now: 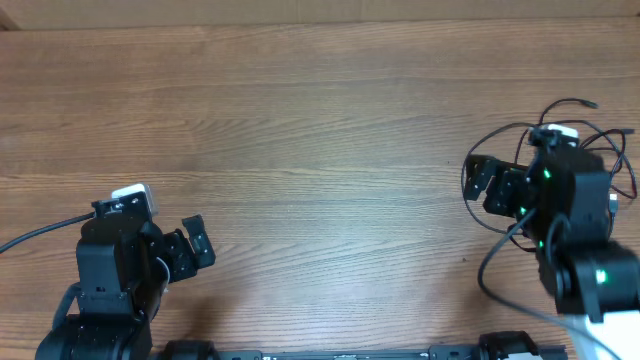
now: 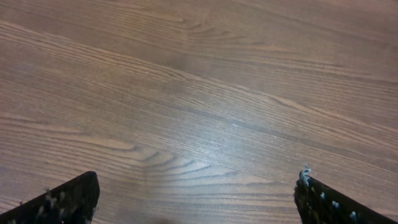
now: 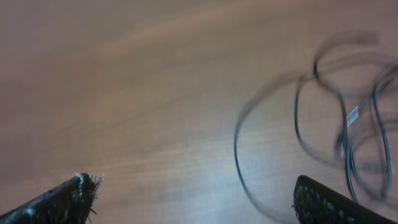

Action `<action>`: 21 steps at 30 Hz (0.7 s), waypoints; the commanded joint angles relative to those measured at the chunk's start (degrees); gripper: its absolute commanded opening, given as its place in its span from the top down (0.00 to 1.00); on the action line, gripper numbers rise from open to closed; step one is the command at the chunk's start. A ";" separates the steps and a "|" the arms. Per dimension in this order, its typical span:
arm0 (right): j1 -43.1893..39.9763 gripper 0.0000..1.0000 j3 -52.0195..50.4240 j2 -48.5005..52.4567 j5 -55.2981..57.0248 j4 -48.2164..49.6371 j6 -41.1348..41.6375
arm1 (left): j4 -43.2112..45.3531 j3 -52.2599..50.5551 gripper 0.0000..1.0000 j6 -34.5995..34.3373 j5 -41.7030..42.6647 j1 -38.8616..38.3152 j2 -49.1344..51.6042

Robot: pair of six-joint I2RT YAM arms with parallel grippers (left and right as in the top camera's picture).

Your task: Untangle cables

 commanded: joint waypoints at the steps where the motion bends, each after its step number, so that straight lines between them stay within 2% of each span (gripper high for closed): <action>1: 0.15 0.00 -6.69 -7.61 0.98 5.49 -1.44 | 0.15 -0.55 0.00 -0.76 -0.55 -0.33 -0.07; 8: -1.20 0.00 -24.70 -22.93 -2.21 24.72 -1.42 | 0.15 -0.55 0.00 -0.76 -0.55 -0.33 -0.07; 10: -3.32 0.00 -32.15 -29.20 -5.29 33.55 -1.40 | 0.15 -0.55 0.00 -0.76 -0.55 -0.33 -0.07; 14: -5.22 0.00 -39.10 -36.30 -6.99 39.91 -1.40 | 0.15 -0.52 0.00 -0.76 -0.55 -0.33 -0.07; 21: -5.97 0.00 -46.27 -45.42 -6.27 45.09 -1.44 | 0.15 -0.55 0.00 -0.76 -0.55 -0.33 -0.07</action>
